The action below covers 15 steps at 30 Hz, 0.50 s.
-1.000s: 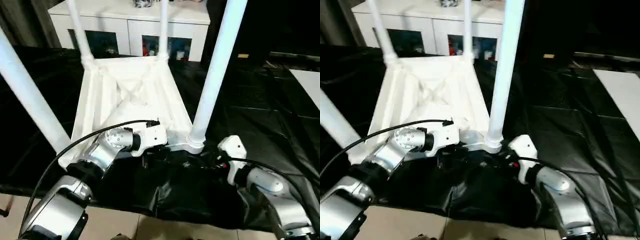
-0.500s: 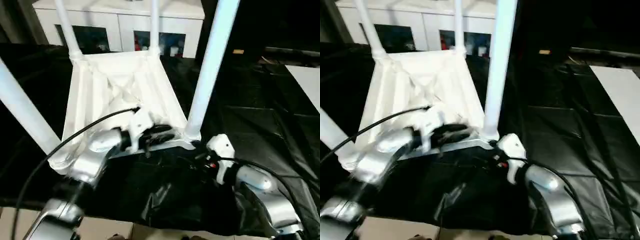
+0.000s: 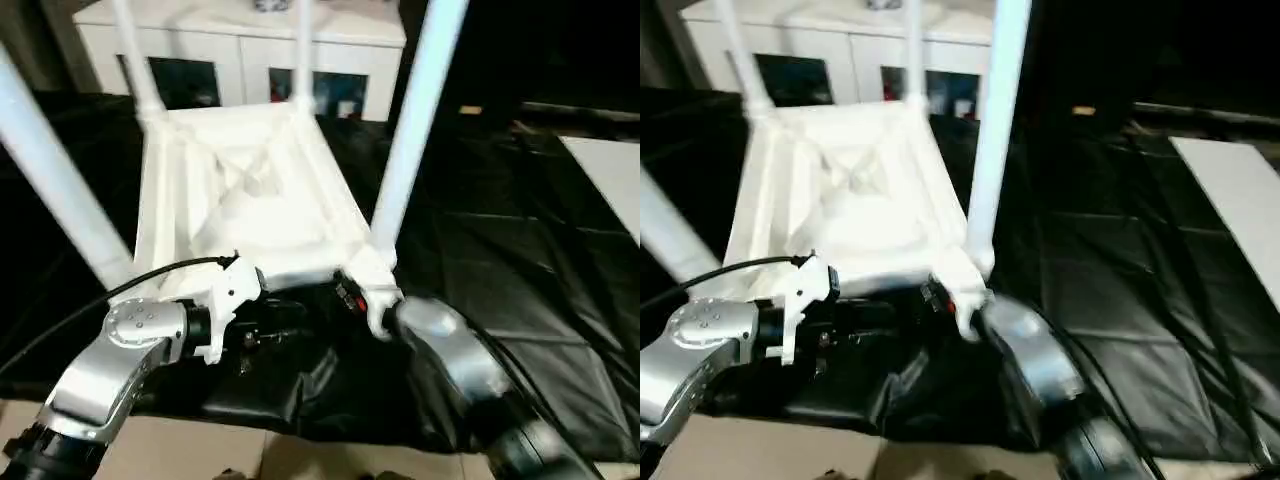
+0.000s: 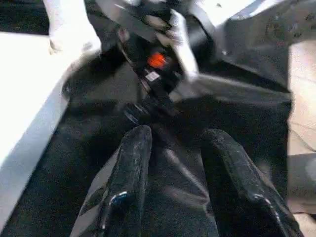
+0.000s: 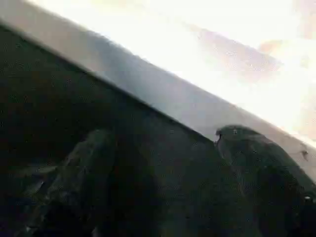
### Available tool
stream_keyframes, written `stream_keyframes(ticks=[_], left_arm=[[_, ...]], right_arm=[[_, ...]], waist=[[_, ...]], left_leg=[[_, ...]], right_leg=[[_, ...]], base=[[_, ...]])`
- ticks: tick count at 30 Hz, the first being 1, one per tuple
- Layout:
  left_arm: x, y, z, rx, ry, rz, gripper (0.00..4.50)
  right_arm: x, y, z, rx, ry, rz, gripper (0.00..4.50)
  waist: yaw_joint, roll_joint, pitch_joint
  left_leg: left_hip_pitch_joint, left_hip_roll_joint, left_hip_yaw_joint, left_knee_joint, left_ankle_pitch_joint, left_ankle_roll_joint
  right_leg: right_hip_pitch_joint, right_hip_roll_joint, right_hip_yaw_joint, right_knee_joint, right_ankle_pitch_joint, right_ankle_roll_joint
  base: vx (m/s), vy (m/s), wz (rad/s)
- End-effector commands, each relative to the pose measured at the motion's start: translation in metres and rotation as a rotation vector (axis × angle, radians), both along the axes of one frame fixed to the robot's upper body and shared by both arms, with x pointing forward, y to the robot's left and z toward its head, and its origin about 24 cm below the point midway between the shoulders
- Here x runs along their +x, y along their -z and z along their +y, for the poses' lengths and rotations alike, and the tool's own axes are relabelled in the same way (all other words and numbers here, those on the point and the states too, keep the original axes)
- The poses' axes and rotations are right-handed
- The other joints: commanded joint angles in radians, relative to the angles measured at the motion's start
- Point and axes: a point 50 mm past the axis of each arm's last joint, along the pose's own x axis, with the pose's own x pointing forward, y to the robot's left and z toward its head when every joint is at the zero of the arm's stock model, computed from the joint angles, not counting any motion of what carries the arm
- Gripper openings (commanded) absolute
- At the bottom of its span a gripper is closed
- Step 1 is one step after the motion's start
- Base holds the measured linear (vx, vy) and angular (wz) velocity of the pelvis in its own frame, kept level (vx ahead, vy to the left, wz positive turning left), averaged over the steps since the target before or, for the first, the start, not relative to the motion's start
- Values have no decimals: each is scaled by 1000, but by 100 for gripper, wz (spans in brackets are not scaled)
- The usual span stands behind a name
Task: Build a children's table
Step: Rotate leg to tighten
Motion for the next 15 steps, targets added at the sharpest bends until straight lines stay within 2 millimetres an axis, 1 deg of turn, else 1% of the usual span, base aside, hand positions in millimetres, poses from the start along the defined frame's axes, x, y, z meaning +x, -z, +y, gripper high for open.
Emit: stream_keyframes(ticks=[1,2,3,5,6,7,8,9,10,11,12,13,14,15], left_arm=[[-1,-4,7,15,-69,-18,189],[-1,-4,7,11,-80,-21,189],[-2,-4,9,1,-106,-25,189],[-5,-2,14,1,-149,-46,189],[-6,-2,14,1,-151,-47,189],[-7,-1,15,-2,-156,-50,189],[-8,-1,16,-11,-164,-56,189],[-14,0,20,-58,-199,-73,189],[-17,1,22,-81,-210,-74,189],[-22,2,25,-106,-220,-77,189],[-26,3,28,-130,-233,-90,189],[-30,4,32,-146,-247,-99,189],[-35,5,36,-153,-258,-109,189],[-43,6,42,-186,-283,-111,189]], right_arm=[[15,-4,-14,-28,145,-57,381],[18,-5,-16,-24,169,-63,381],[23,-8,-19,-18,221,-77,381],[32,-13,-25,-4,327,-121,381],[32,-14,-26,-2,334,-122,381],[33,-14,-27,5,351,-122,381],[34,-15,-27,15,357,-124,381],[35,-16,-28,37,374,-135,381],[35,-16,-29,40,383,-139,381],[35,-16,-31,38,403,-148,381],[35,-15,-34,34,420,-155,381],[34,-14,-37,38,432,-157,381],[34,-13,-41,30,452,-167,381],[33,-10,-50,-1,494,-182,381]], waist=[[-2,10,-52],[-4,11,-51],[-6,8,-53],[-6,9,-56],[-5,7,-54],[-5,10,-57],[-4,9,-57],[-4,11,-58],[-6,9,-56],[-7,7,-60],[-6,9,-58],[-7,9,-55],[-8,9,-54],[-9,14,-55]], left_leg=[[15,15,-6,-86,-417,-51],[16,14,-6,-85,-424,-52],[14,12,-8,-84,-422,-53],[14,13,-6,-82,-411,-52],[14,11,-4,-82,-412,-49],[15,11,-4,-81,-410,-46],[14,11,-4,-81,-408,-44],[12,12,-4,-81,-406,-40],[7,13,-4,-83,-403,-39],[-1,12,-6,-84,-379,-38],[3,12,-3,-81,-391,-34],[5,11,-4,-81,-422,-32],[8,11,-3,-79,-437,-33],[13,11,-3,-78,-454,-33]], right_leg=[[29,-36,36,-83,-472,-137],[27,-36,35,-84,-482,-136],[31,-35,32,-84,-492,-124],[29,-33,33,-81,-467,-121],[28,-30,32,-83,-461,-119],[27,-30,33,-80,-448,-121],[27,-29,33,-80,-440,-123],[28,-31,35,-78,-417,-131],[31,-31,34,-78,-413,-133],[39,-30,33,-71,-391,-132],[30,-29,35,-73,-388,-138],[27,-27,33,-77,-424,-132],[24,-27,33,-79,-440,-127],[21,-26,33,-82,-452,-122]], base=[[0,0,0],[0,0,0],[0,0,0],[0,0,0],[0,0,0],[0,0,0],[0,0,0],[0,0,0],[0,0,0],[0,0,0],[0,0,0],[0,0,0],[0,0,0],[0,0,0]])
